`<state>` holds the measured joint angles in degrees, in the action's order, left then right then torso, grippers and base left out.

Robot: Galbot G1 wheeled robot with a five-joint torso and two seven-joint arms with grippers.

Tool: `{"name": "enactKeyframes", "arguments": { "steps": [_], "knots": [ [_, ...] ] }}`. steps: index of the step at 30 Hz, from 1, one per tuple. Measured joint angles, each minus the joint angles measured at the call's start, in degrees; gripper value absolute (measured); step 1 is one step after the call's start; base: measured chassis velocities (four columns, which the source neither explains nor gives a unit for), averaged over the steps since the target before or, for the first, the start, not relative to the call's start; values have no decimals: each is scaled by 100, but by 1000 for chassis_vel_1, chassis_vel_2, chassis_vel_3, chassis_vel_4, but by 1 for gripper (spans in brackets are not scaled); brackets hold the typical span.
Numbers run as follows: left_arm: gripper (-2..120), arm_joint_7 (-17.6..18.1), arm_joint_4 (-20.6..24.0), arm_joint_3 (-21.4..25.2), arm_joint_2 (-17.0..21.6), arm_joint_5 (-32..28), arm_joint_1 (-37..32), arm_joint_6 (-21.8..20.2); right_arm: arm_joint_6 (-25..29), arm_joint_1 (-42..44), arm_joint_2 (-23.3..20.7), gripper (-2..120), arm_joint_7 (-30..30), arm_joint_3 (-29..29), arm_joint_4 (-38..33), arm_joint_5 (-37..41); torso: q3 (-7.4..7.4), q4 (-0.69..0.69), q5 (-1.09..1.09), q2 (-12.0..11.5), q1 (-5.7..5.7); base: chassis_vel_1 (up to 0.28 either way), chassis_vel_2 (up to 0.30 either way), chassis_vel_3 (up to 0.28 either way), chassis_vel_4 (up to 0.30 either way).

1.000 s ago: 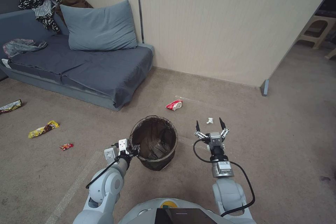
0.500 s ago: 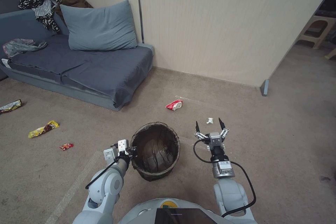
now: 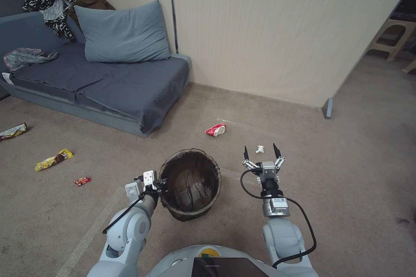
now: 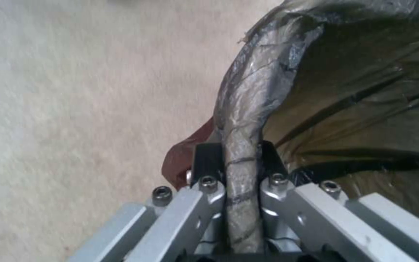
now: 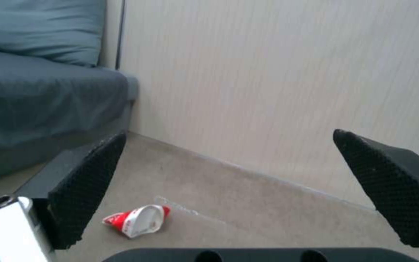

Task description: Pick up the trash bin, then pick up the garbage from the floor and place it into the trash bin.

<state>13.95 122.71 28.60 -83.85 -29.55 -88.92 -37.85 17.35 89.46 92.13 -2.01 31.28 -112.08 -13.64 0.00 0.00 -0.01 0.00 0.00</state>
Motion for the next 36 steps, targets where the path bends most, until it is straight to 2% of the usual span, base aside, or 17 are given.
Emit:
{"name": "enactKeyframes", "arguments": {
  "steps": [5, 7, 10, 15, 25, 36],
  "knots": [
    [2, -126, 402, 6, 43, 285, -94, 84, 79, -2, 0, 100, 18, 3, 18, 8, 0, -1, 0, 0, 0, 0, 0, 0, 0],
    [2, -158, 744, -18, 51, 405, -195, 123, 132, -1, 0, 100, 32, 3, 55, 21, 0, 0, 1, 0, 0, 0, 0, 0, 0],
    [2, -223, 992, -79, 41, 540, -271, 159, 155, -14, 0, 100, 41, 3, 78, 21, 0, -1, 0, 0, 0, 0, 0, 0, 0],
    [2, -319, 1233, -110, 40, 685, -348, 191, 162, -32, 0, 100, 41, 1, 80, 19, 0, 0, 1, 0, 0, 0, 0, 0, 0],
    [2, -767, 1224, -221, 44, 888, -399, 288, 120, 37, 0, 100, 103, 26, 47, 178, 0, -1, 0, 0, 0, 0, 0, 0, 0],
    [2, -750, 1210, -236, 46, 959, -401, 299, 145, 18, 0, 100, 104, 28, 66, 231, -1, -1, 0, 0, 0, -15, 11, 8, -18]
  ]
}}
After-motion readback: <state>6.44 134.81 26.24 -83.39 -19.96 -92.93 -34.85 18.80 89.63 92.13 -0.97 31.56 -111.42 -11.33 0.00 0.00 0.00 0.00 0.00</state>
